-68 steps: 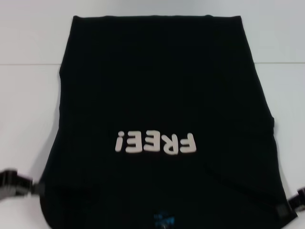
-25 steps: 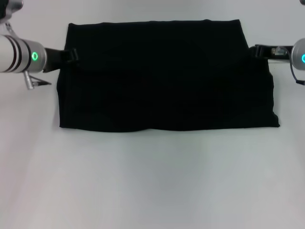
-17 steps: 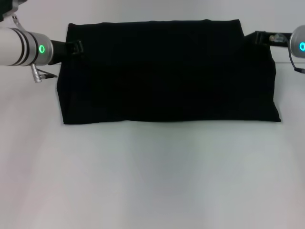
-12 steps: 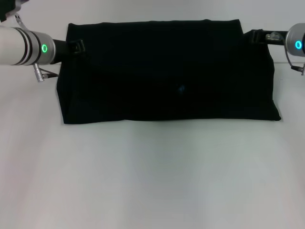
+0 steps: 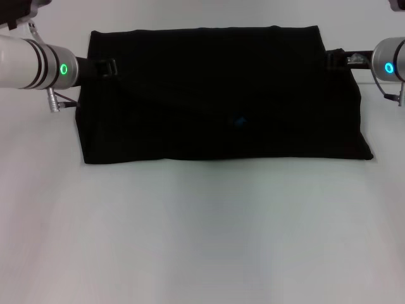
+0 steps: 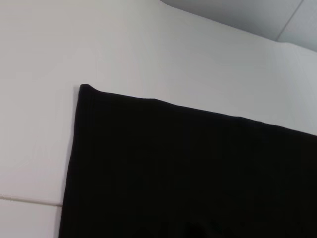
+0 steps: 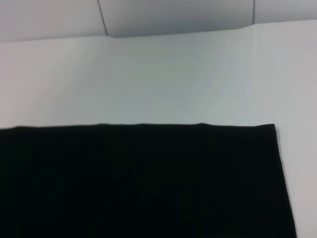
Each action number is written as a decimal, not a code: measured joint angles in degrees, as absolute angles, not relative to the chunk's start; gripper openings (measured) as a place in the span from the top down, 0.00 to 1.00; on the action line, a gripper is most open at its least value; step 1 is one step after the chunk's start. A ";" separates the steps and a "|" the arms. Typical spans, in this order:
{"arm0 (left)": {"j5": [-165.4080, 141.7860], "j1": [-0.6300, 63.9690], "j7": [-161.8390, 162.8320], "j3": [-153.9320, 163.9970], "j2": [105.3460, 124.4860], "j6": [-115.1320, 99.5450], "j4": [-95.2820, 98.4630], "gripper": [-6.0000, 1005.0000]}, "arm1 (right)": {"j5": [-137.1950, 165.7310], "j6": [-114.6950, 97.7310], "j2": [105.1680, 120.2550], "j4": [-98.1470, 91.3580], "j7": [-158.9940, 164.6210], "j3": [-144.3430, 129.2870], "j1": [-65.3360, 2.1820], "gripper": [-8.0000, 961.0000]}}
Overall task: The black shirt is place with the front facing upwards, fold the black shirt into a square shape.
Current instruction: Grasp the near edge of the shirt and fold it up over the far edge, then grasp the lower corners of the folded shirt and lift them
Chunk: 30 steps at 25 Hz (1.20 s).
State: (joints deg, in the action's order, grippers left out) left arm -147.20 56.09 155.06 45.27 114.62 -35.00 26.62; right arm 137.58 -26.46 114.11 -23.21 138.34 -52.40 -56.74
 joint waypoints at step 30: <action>-119.72 32.99 110.86 32.89 115.53 -59.80 35.12 0.34 | 109.63 -79.48 110.61 -32.38 124.94 -31.11 -29.07 0.15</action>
State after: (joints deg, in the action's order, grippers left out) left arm -119.72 32.99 110.86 32.89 115.53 -59.80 35.12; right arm 109.63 -79.48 110.61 -32.38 124.94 -31.11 -29.07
